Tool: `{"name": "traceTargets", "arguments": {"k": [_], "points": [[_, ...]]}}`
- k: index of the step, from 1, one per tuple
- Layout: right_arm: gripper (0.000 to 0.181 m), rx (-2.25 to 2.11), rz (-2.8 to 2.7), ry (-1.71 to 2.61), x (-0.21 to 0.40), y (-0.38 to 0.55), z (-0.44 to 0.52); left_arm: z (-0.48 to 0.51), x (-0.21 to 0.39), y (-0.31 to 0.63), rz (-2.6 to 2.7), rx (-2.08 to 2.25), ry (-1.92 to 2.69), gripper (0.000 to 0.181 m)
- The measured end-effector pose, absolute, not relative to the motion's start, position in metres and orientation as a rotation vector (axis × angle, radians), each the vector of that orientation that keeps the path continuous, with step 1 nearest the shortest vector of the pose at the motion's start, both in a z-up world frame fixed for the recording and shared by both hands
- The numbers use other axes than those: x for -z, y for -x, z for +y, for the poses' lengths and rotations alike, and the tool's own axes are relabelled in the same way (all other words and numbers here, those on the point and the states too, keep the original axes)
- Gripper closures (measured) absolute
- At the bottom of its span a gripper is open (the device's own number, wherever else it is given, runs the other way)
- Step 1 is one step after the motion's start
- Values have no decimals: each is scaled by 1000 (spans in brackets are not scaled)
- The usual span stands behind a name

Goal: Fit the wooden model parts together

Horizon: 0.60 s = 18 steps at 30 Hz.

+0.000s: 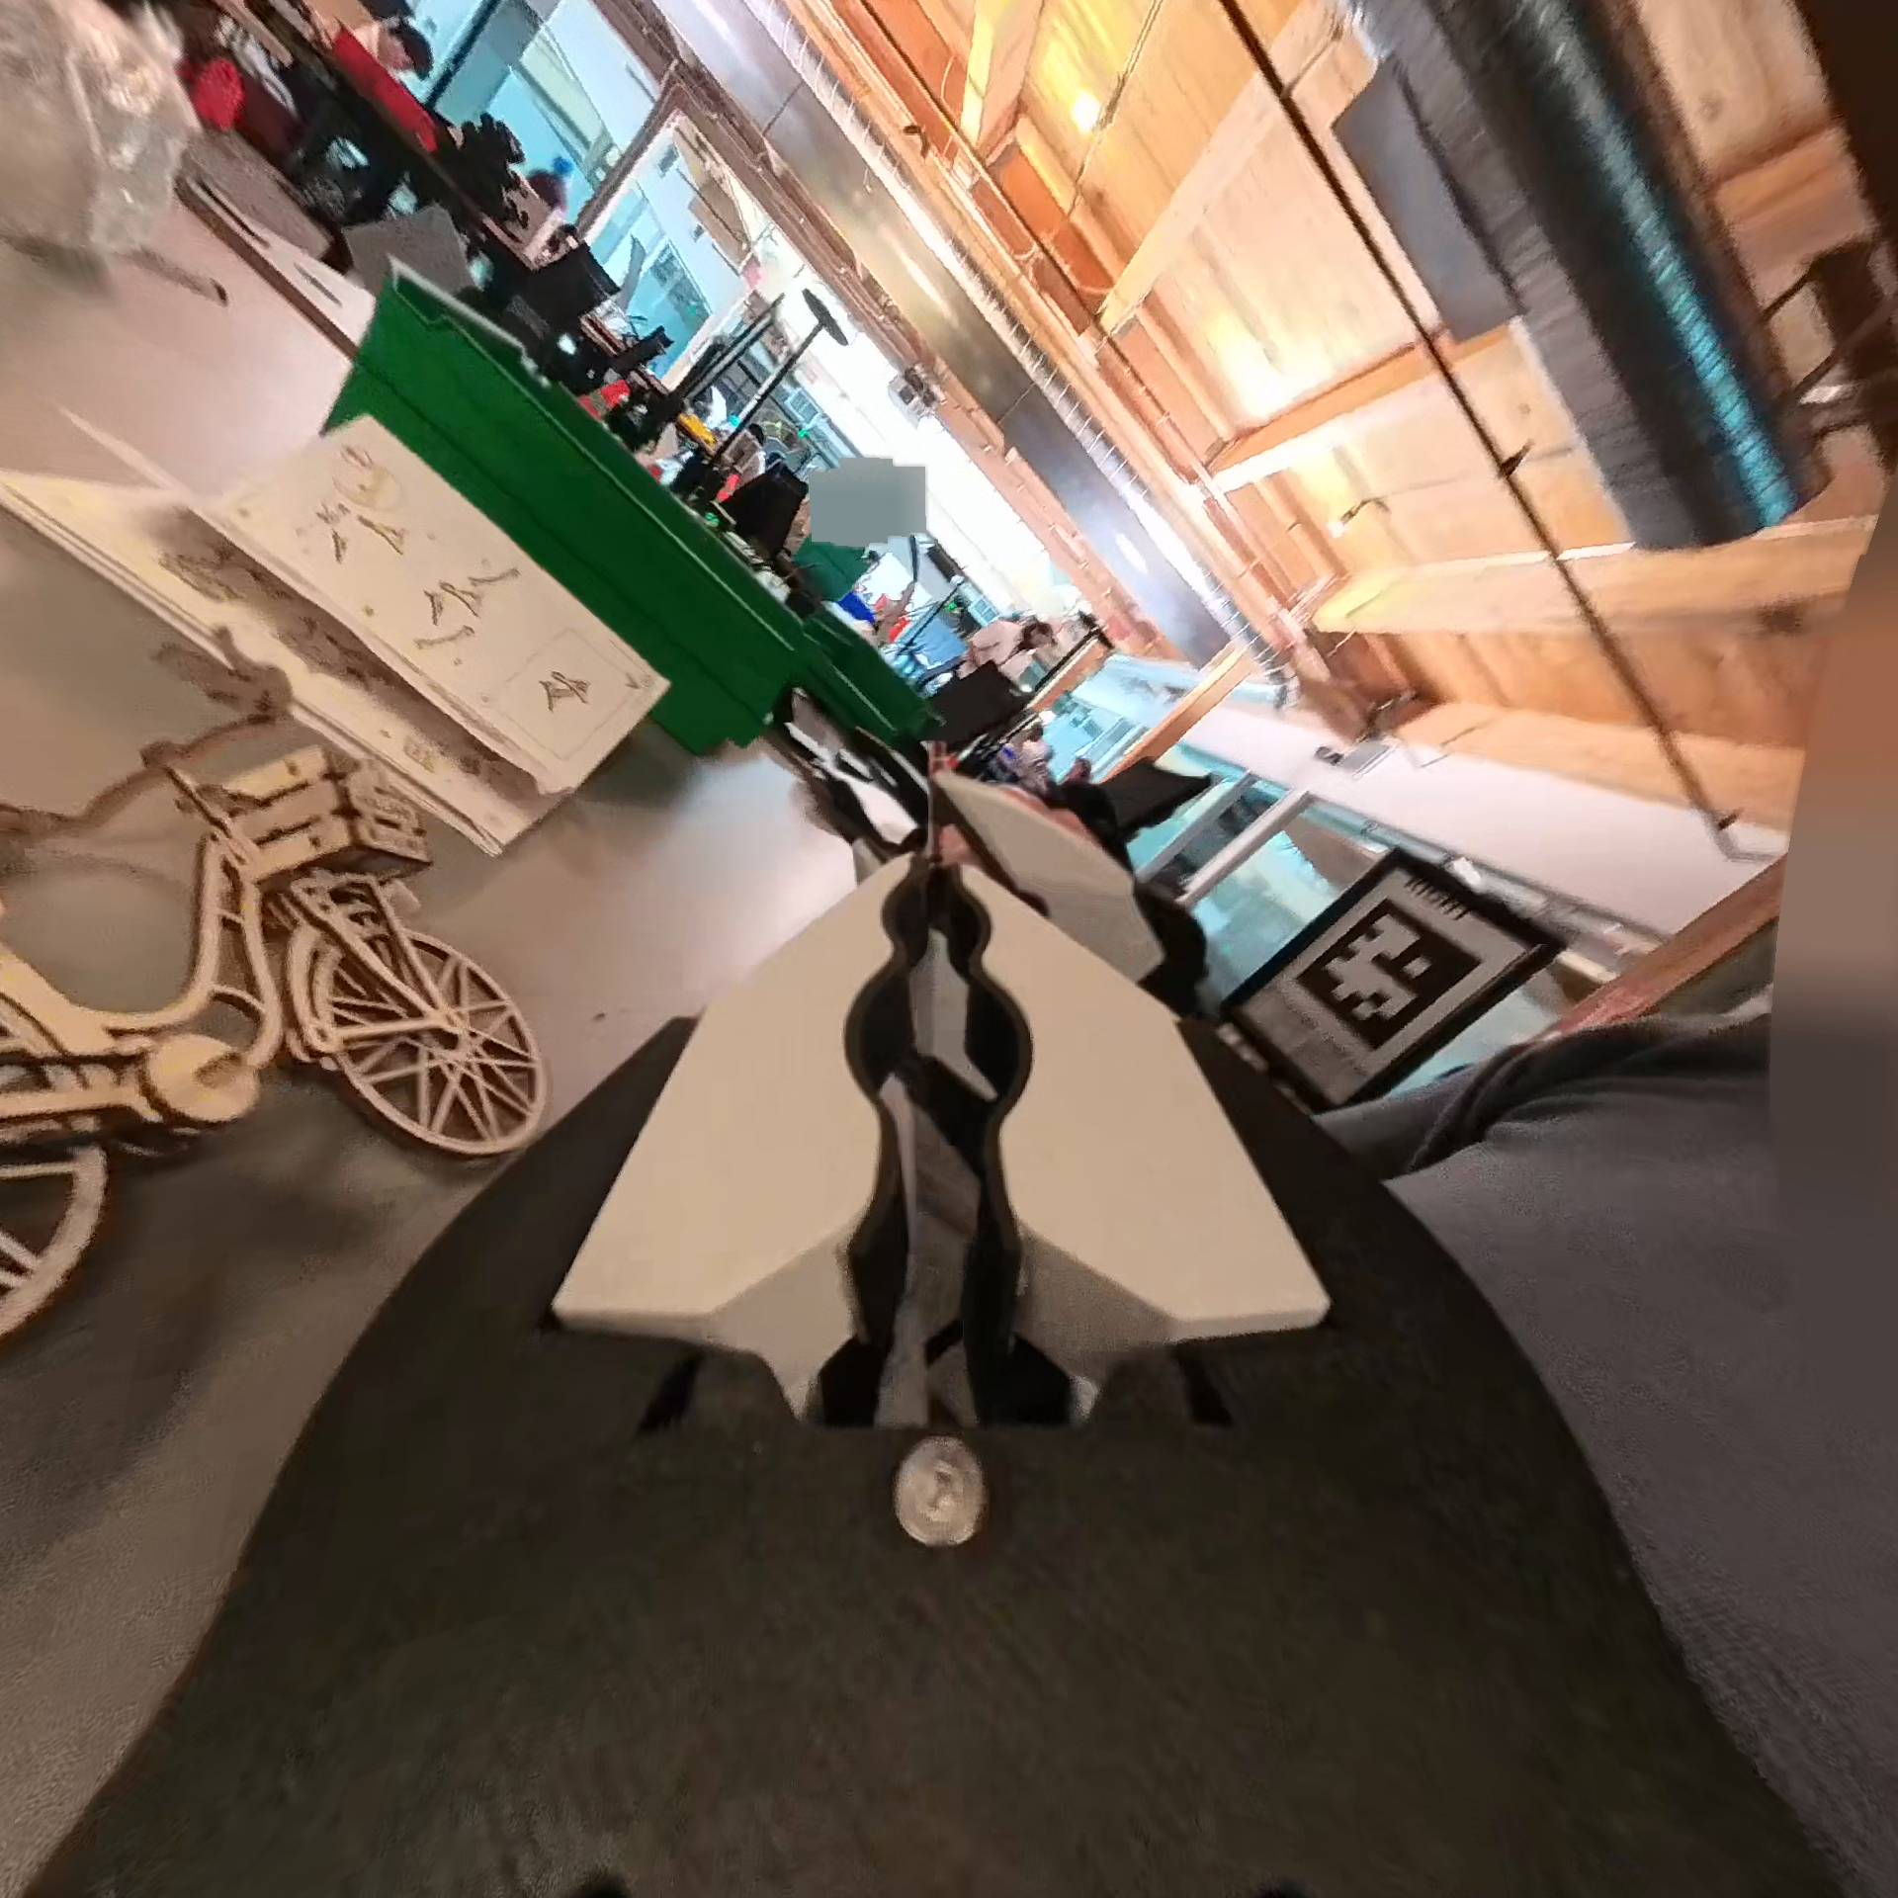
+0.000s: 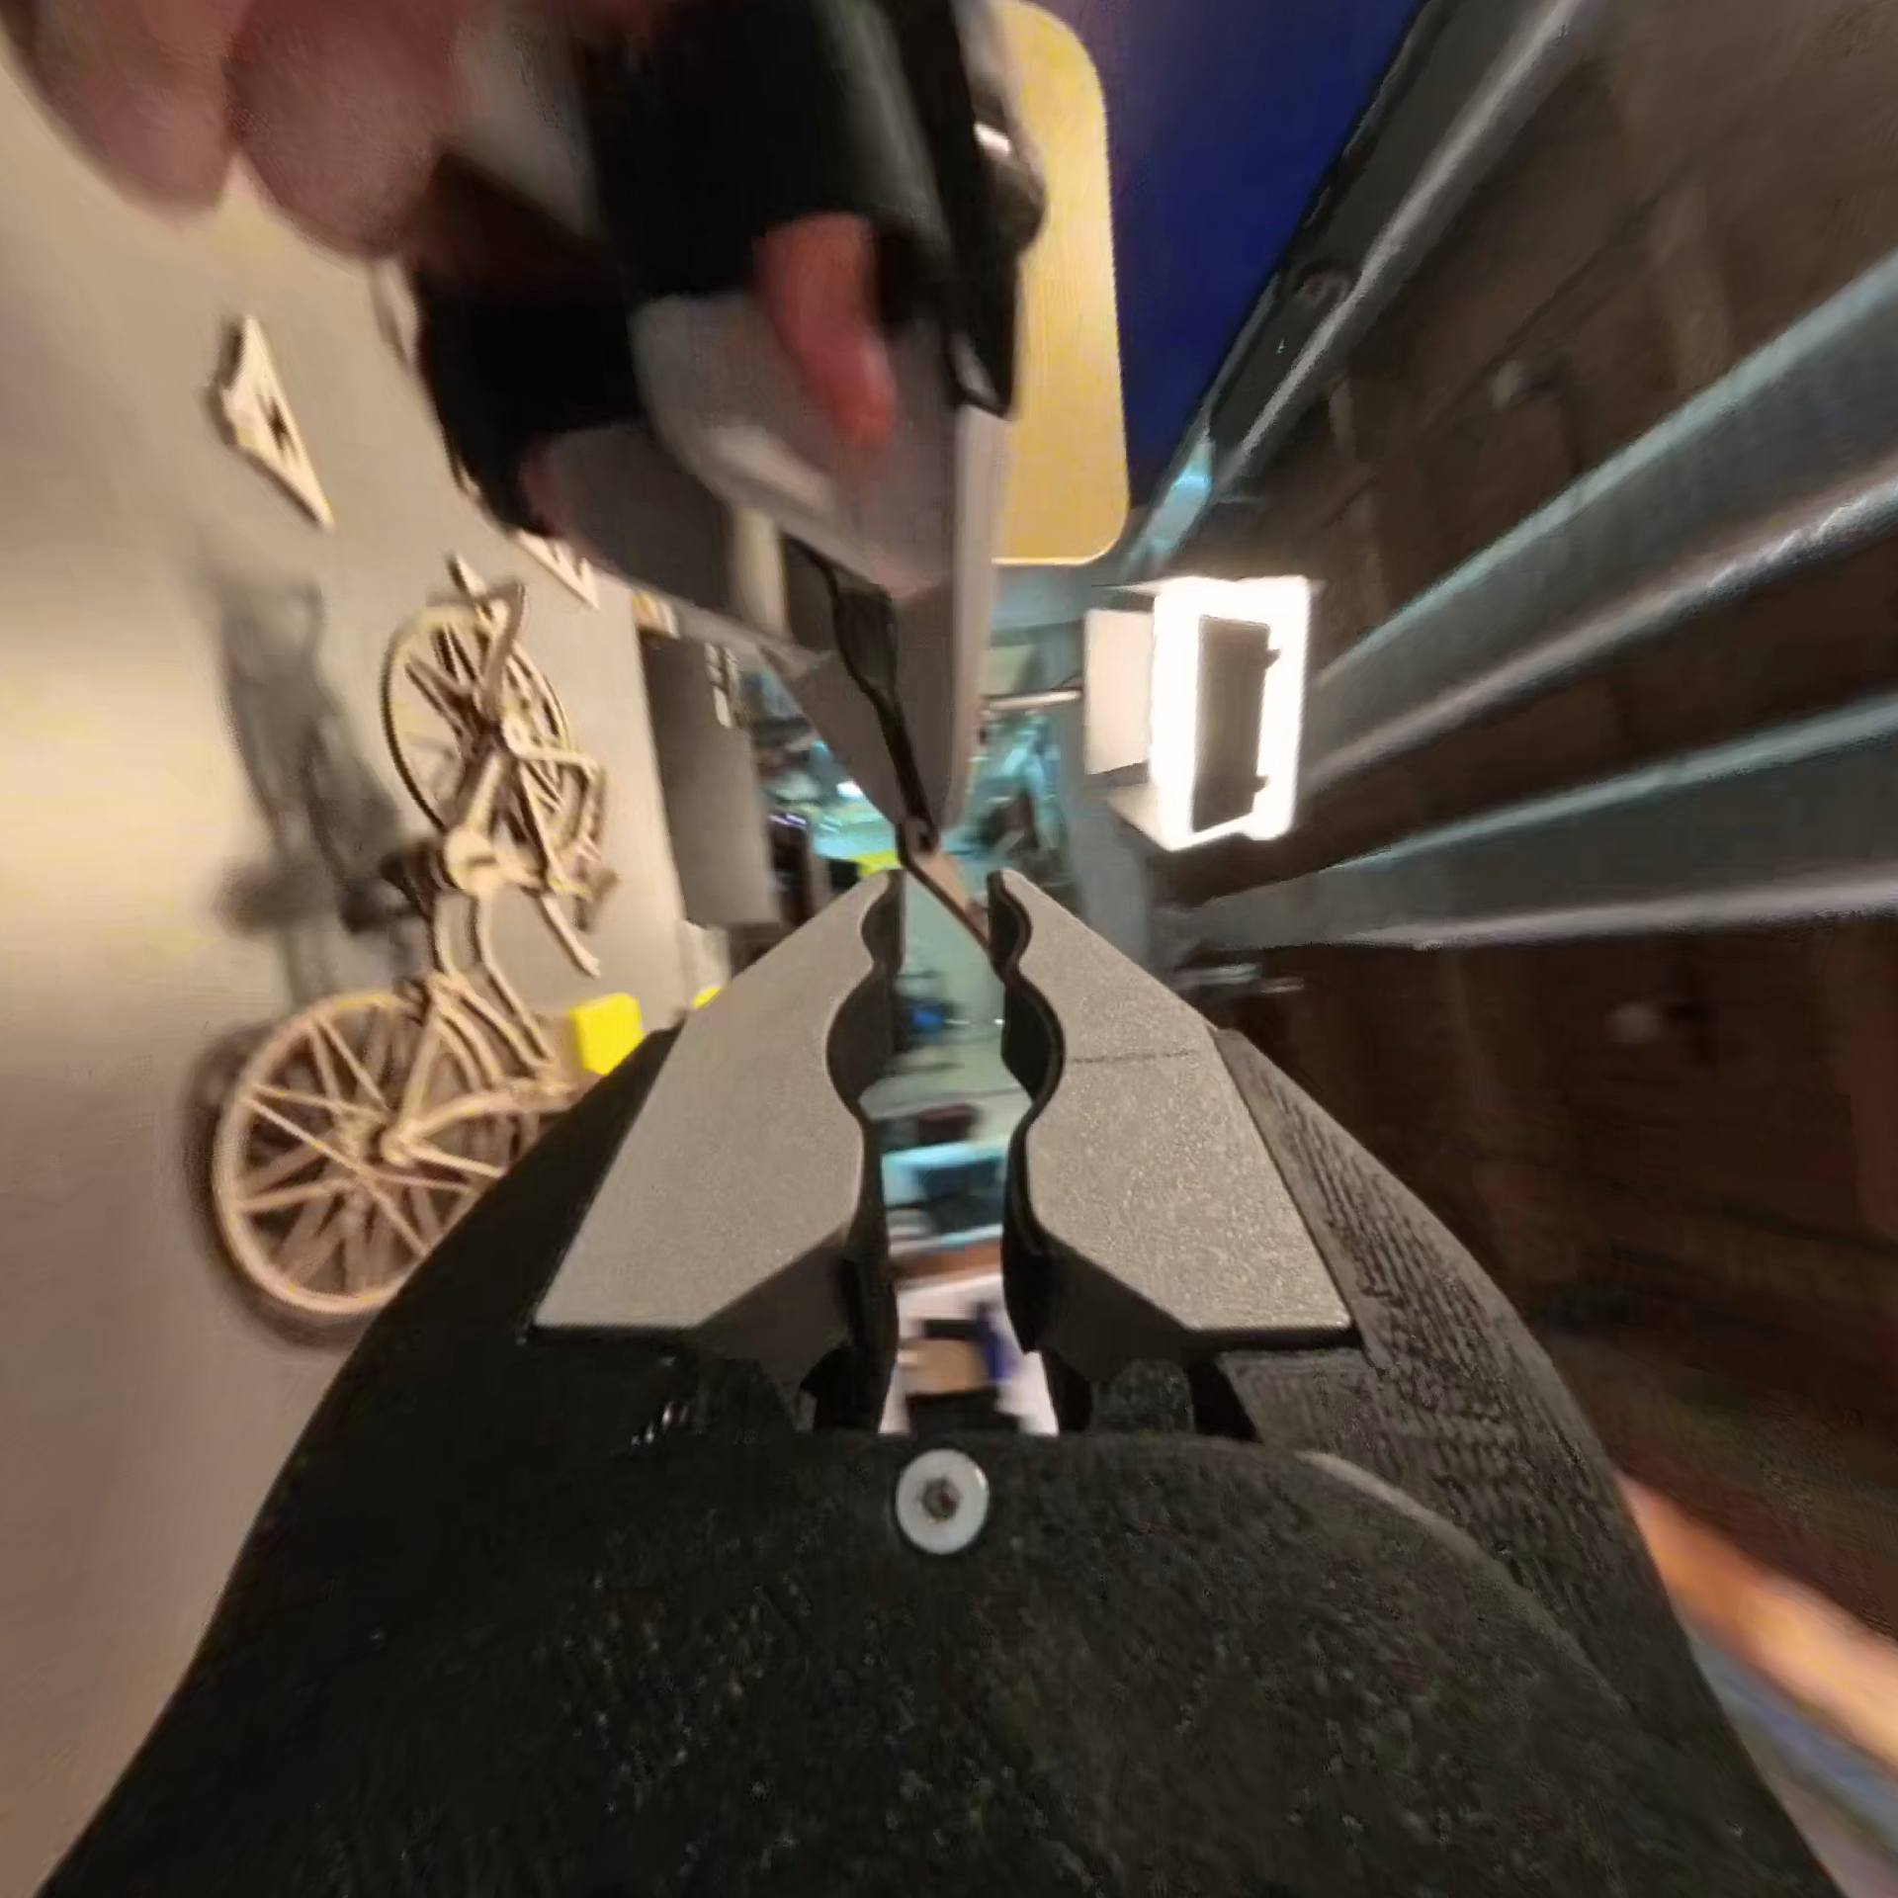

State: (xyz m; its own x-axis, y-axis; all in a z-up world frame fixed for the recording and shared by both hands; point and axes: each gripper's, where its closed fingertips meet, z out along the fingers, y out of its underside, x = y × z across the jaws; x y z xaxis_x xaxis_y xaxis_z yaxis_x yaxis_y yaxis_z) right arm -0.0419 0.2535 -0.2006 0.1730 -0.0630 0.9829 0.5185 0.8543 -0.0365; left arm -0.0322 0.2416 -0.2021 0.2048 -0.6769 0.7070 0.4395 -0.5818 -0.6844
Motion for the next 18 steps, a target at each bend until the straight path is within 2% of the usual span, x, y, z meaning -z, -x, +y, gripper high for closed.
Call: {"name": "traceTargets", "arguments": {"k": [2,6,10,12,14,18], "points": [[167,148,-1342,569,200,40,252,241,201,35,294,1456,1572,181],[152,-495,-1147,970,193,25,273,242,199,43,347,1323,1554,180],[150,-1517,-975,1158,177,15,254,232,194,45,444,1308,1498,180],[148,-1867,-948,1220,175,11,247,227,194,41,512,1289,1490,180],[150,-2006,-962,1259,179,12,243,223,196,36,566,1268,1492,180],[166,-2013,-1122,1289,191,18,227,222,199,30,582,1247,1504,180]]}}
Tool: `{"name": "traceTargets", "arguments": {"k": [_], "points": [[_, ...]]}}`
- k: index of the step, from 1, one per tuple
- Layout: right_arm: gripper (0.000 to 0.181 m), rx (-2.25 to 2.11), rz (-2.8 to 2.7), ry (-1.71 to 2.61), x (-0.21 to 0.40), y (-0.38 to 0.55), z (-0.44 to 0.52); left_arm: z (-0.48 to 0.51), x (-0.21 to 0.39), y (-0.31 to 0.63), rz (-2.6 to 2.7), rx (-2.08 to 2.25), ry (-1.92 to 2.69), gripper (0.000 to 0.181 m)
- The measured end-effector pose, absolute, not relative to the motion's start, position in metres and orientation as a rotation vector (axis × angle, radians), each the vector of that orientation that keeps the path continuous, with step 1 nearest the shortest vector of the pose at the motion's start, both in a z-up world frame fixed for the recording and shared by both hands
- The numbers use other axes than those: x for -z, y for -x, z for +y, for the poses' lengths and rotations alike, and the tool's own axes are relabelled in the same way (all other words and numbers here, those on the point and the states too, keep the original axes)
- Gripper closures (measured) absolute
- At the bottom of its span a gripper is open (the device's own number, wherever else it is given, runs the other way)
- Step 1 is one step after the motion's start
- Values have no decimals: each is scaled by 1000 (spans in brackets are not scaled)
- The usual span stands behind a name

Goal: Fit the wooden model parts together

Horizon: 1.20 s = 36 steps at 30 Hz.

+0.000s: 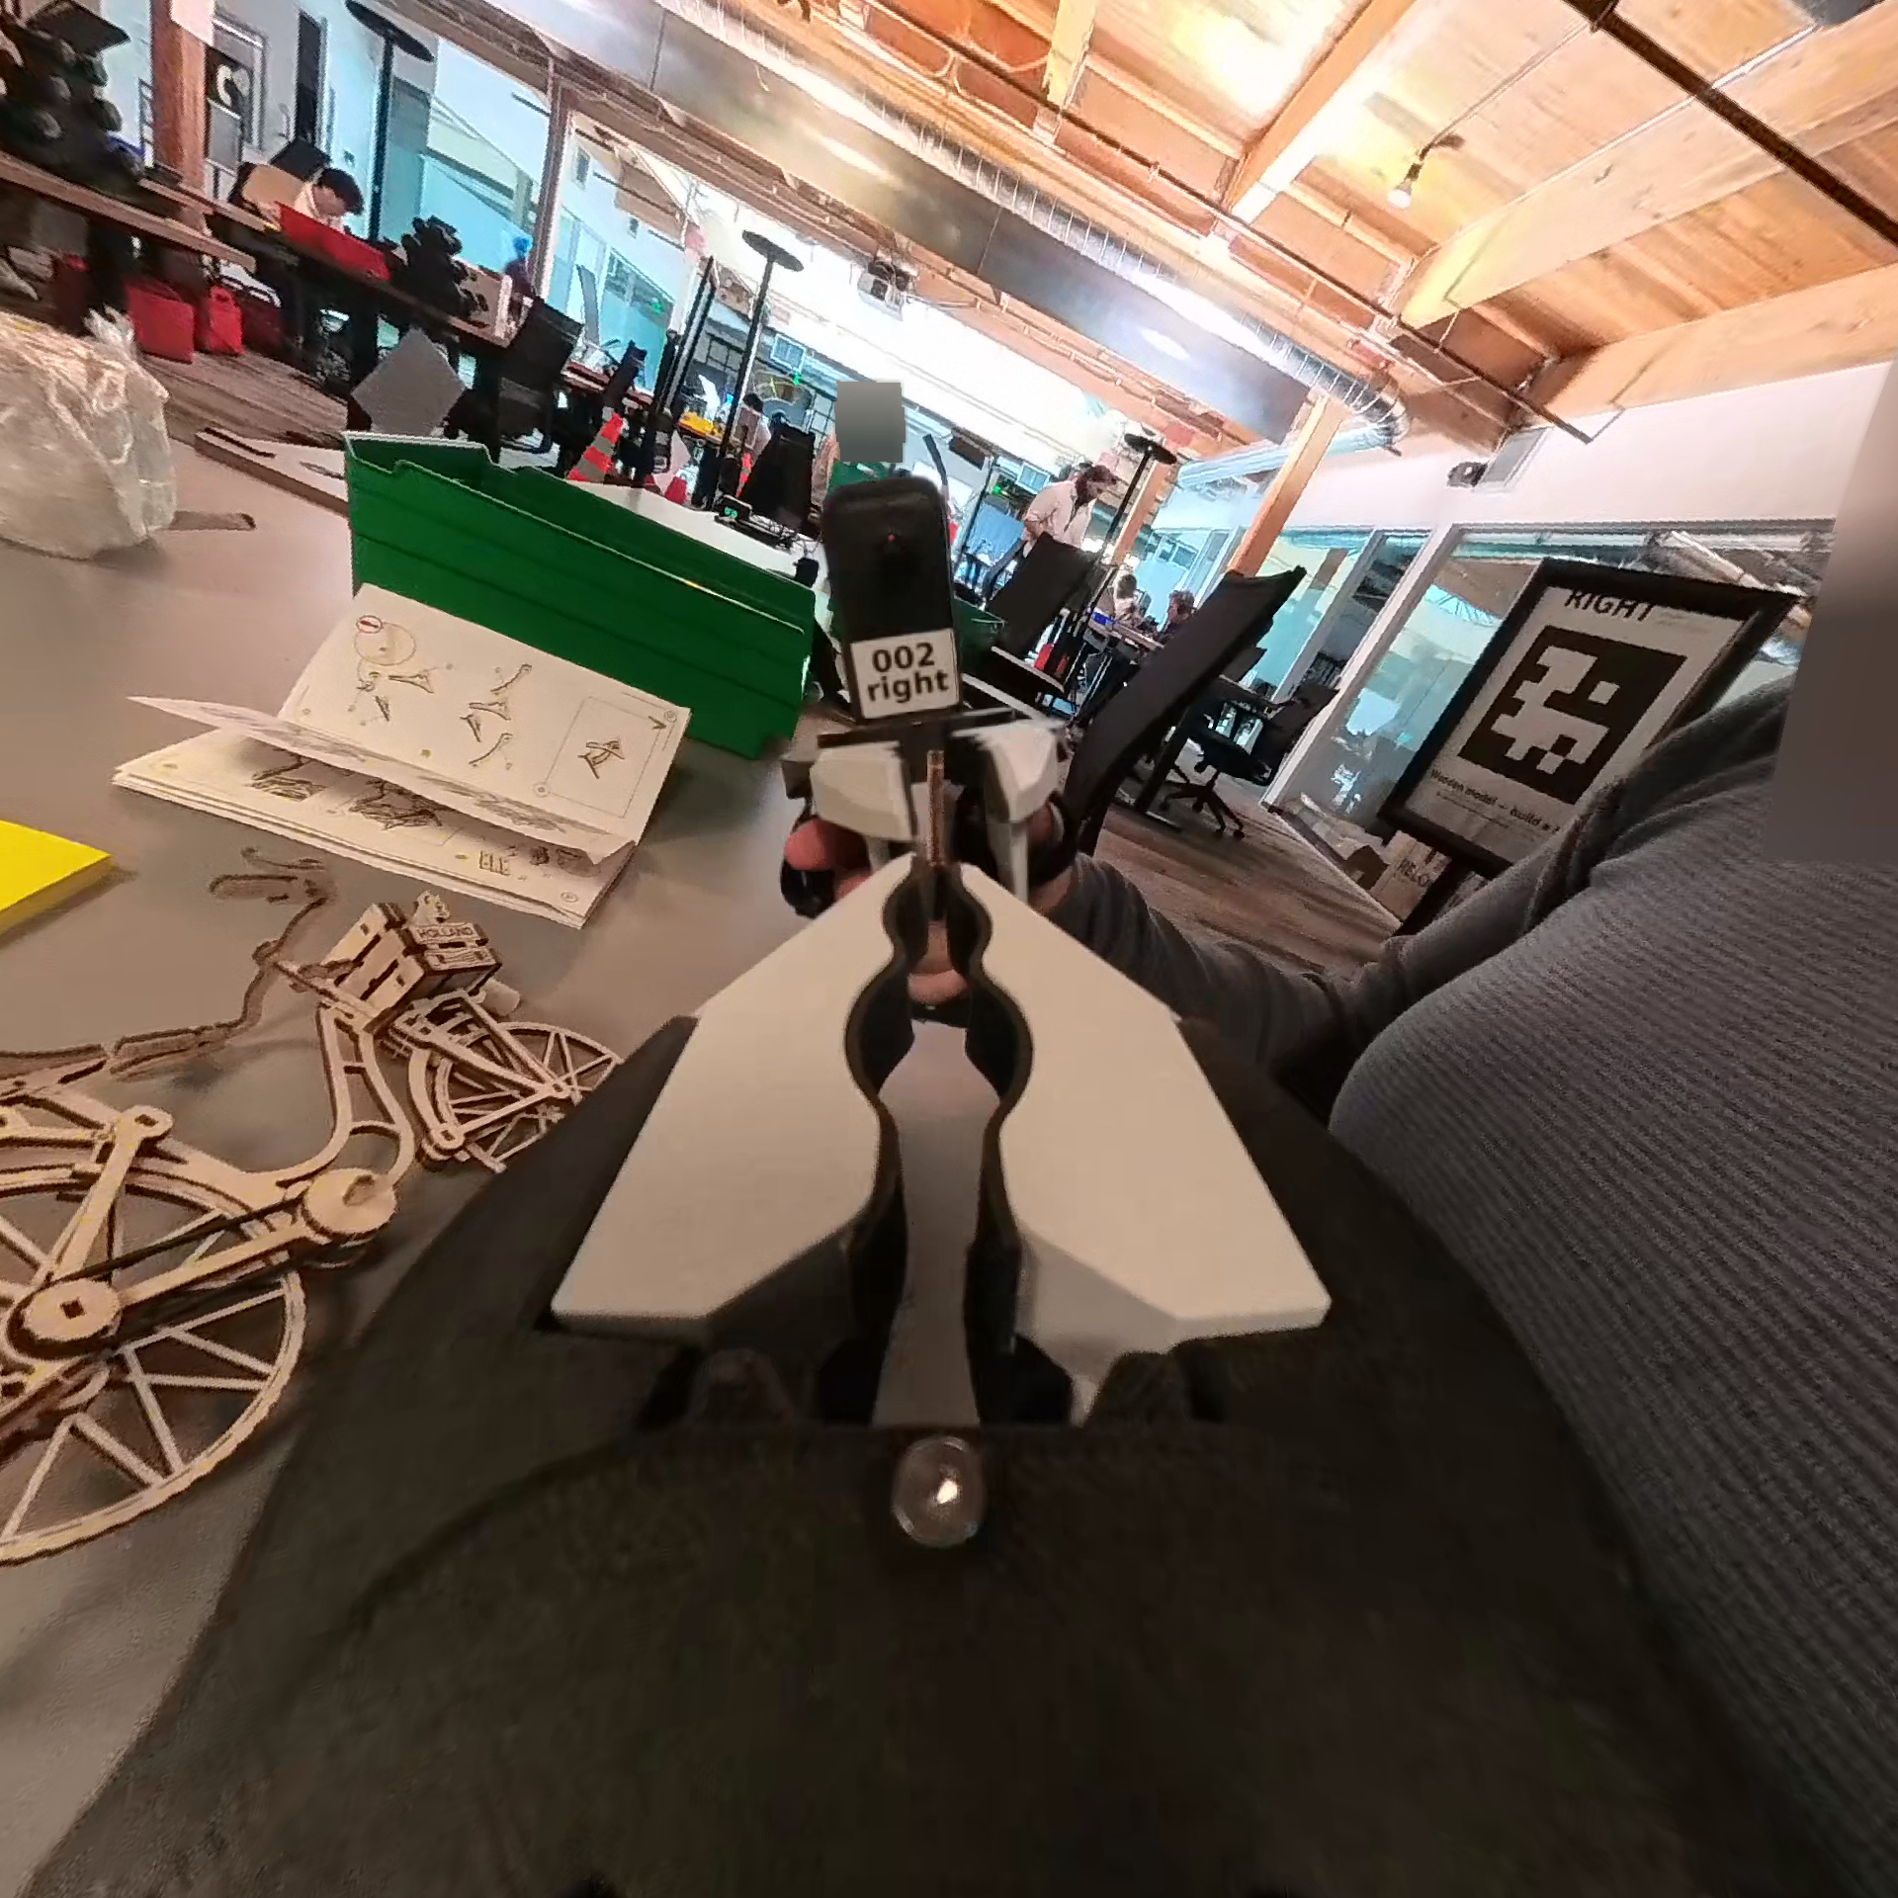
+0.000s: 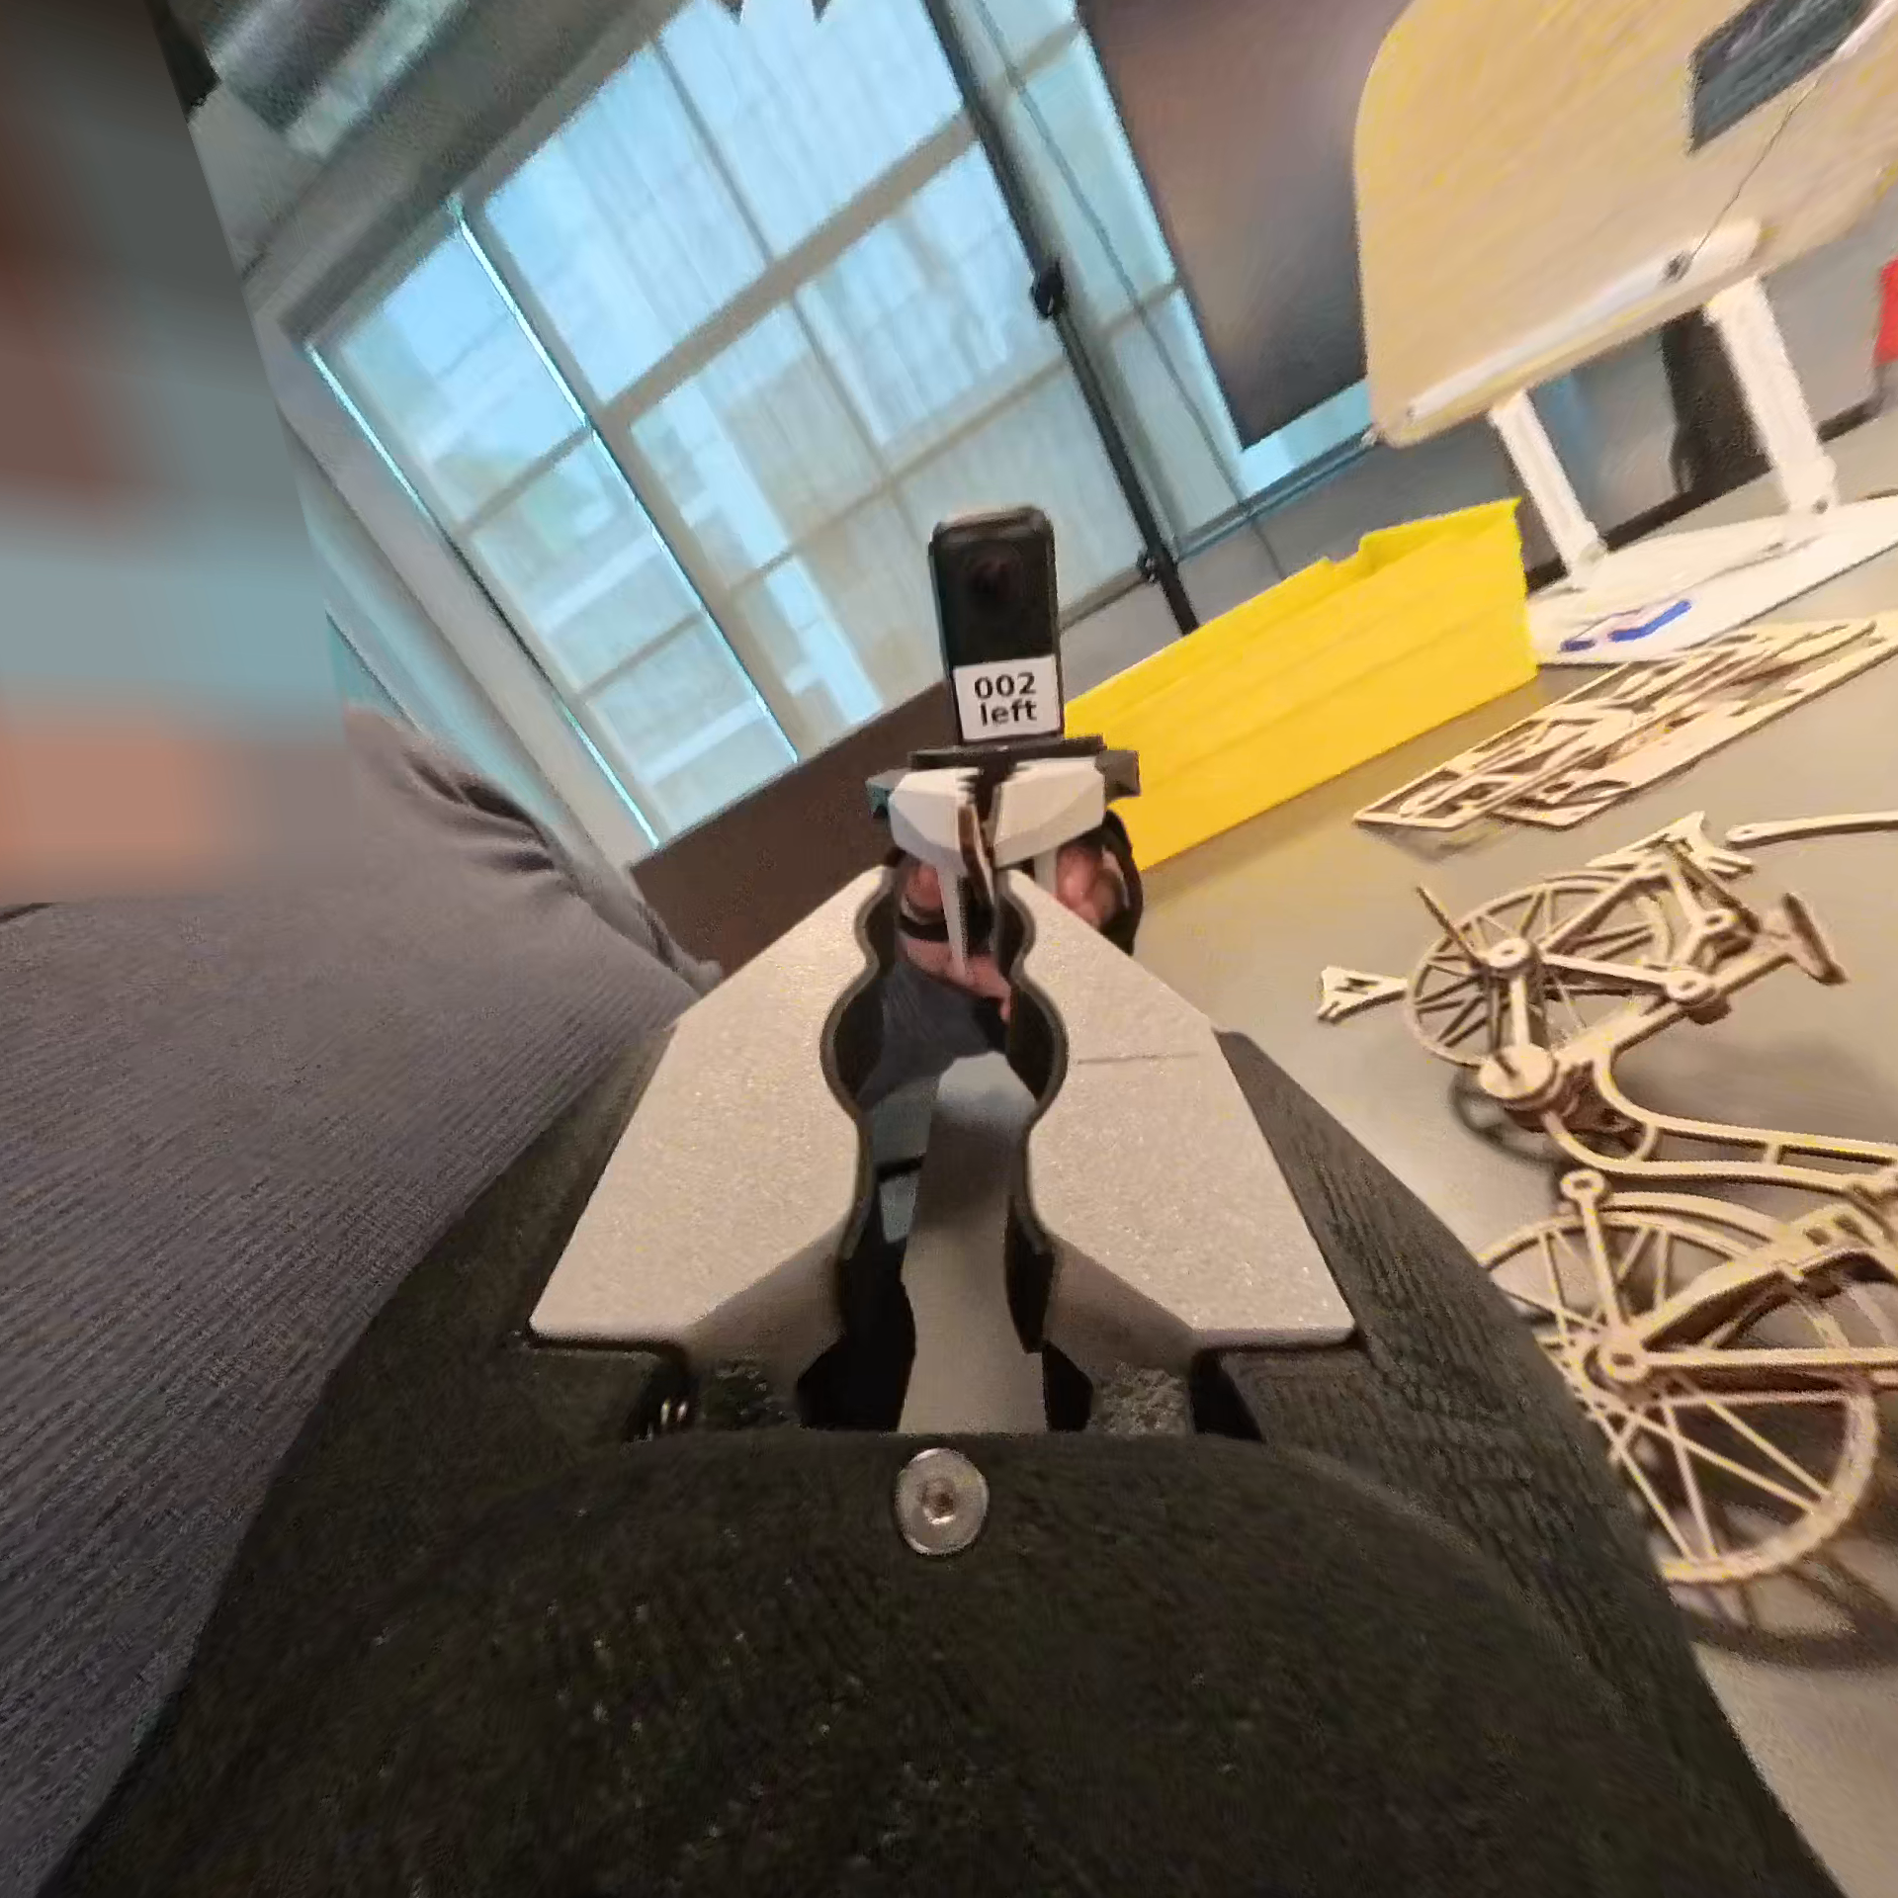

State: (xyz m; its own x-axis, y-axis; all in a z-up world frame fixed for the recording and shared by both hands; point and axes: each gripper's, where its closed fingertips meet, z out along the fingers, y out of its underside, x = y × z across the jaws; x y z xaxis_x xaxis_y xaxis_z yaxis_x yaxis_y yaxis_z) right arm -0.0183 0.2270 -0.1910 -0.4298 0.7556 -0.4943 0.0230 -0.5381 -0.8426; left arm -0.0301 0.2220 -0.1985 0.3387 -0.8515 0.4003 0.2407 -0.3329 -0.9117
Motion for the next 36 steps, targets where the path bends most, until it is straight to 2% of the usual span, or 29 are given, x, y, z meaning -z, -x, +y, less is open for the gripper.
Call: {"name": "traceTargets", "arguments": {"k": [3,10,12,16,21,27,30,36], "points": [[174,-2020,-1151,1286,194,20,225,222,201,28,583,1251,1510,180],[171,-2086,-1106,1299,200,18,233,223,209,23,622,1213,1551,180],[179,-2085,-1123,1295,202,18,233,225,210,21,620,1217,1556,180],[181,-2018,-1161,1288,205,17,236,226,212,19,616,1231,1567,180],[181,-1745,-1229,1213,211,10,248,209,217,61,712,989,1692,154],[181,-1476,-1108,1128,211,-20,291,214,286,157,640,477,2166,132],[181,-1421,-1050,1124,207,-26,301,220,305,166,719,306,2229,130],[181,-1420,-968,1146,205,-33,310,243,328,166,699,308,2355,135]]}}
